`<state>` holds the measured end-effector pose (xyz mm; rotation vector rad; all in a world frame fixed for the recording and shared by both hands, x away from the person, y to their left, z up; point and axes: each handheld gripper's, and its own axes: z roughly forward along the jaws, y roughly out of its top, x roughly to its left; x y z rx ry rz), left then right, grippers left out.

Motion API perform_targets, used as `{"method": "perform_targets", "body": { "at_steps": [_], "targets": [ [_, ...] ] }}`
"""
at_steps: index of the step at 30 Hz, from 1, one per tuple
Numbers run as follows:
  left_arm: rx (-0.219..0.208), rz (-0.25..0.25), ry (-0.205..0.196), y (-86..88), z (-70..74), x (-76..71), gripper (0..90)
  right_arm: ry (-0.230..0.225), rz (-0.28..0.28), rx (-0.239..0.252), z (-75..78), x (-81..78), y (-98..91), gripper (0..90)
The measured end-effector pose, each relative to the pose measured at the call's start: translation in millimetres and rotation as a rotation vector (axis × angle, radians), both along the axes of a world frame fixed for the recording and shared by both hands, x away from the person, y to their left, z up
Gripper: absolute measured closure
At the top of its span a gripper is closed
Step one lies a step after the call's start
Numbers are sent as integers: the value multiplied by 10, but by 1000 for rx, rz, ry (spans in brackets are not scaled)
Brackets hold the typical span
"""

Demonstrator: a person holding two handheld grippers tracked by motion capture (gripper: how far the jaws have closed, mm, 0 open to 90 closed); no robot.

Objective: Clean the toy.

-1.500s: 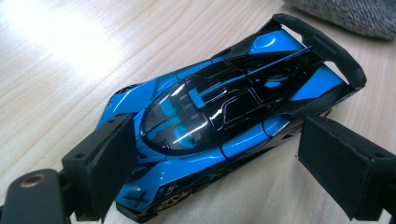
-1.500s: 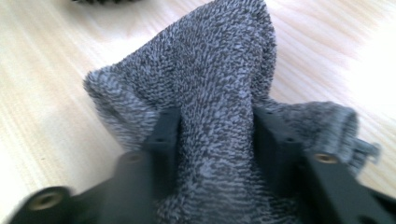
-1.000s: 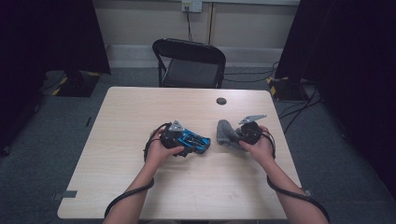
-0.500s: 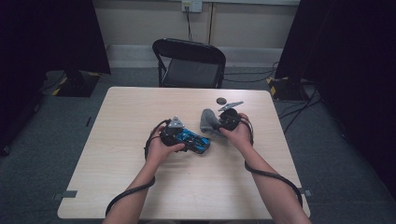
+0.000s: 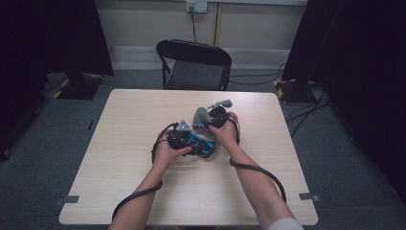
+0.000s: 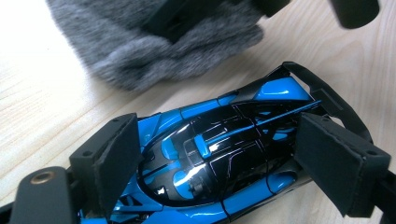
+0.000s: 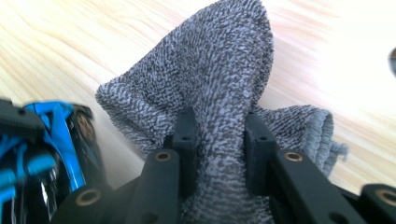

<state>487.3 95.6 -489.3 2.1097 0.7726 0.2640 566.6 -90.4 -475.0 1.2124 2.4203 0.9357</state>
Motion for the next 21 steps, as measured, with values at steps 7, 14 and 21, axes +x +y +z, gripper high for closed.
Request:
{"method": "perform_targets", "body": {
  "at_steps": [7, 14, 21],
  "targets": [
    [-12, 1, -12, 14, -17, -11, 143, -32, 66, 88, 107, -92, -77, 444],
    [-11, 9, -13, 7, -17, -21, 143, -70, 132, 33, 242, -164, -429, 423],
    [-7, 8, -16, 7, -14, -19, 143, -74, 195, 50, 149, -129, -415, 400]
  ]
}}
